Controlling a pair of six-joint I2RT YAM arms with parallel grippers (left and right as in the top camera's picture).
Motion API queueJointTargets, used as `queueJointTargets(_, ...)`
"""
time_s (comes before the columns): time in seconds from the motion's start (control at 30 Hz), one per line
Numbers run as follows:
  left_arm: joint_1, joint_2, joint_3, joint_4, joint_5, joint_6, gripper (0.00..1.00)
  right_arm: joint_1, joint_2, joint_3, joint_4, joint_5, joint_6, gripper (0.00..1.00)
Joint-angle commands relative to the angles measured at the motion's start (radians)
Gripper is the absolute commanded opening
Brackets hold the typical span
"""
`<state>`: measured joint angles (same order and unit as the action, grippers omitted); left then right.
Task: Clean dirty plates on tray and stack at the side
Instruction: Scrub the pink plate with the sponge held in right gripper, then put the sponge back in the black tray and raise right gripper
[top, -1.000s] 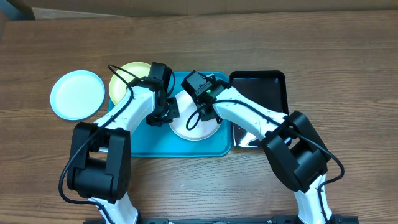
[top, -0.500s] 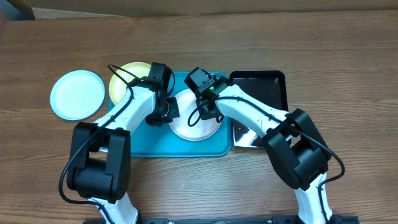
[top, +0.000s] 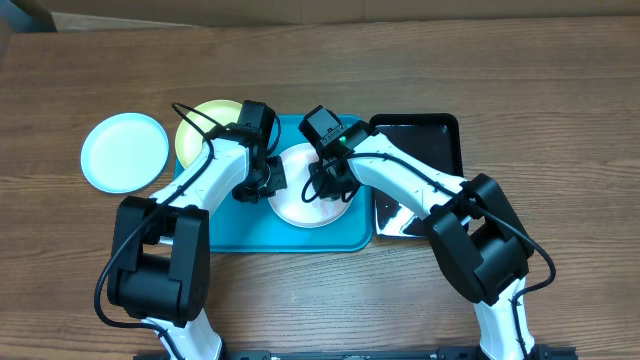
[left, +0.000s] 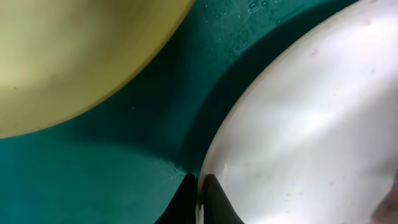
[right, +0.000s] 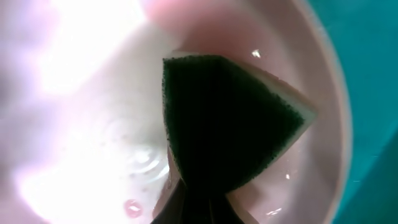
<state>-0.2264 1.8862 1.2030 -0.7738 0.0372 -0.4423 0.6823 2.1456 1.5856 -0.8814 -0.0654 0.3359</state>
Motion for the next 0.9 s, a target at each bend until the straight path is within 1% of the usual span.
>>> queueJointTargets(0.0, 0.003, 0.016, -0.010, 0.004, -0.003, -0.006, 0.04, 0.031, 0.058, -0.015, -0.010, -0.198, 0.001, 0.04)
queueJointTargets(0.1, 0.003, 0.016, -0.010, 0.004, -0.004, -0.006, 0.04, 0.031, 0.056, -0.012, -0.010, -0.272, 0.000, 0.04)
queueJointTargets(0.23, 0.003, 0.016, -0.010, 0.004, -0.004, -0.006, 0.04, 0.010, 0.041, 0.021, -0.020, -0.397, -0.061, 0.04)
queueJointTargets(0.43, 0.003, 0.016, -0.010, 0.003, -0.004, -0.006, 0.05, -0.059, -0.048, 0.071, -0.040, -0.459, -0.083, 0.04)
queueJointTargets(0.57, 0.003, 0.016, -0.010, 0.004, -0.004, -0.006, 0.04, -0.137, -0.135, 0.082, -0.062, -0.460, -0.109, 0.04)
queueJointTargets(0.7, 0.003, 0.016, -0.010, 0.004, -0.004, -0.006, 0.04, -0.236, -0.207, 0.082, -0.123, -0.449, -0.142, 0.04)
queueJointTargets(0.87, 0.003, 0.016, -0.010, 0.004, -0.004, -0.006, 0.04, -0.368, -0.237, 0.082, -0.243, -0.343, -0.181, 0.04)
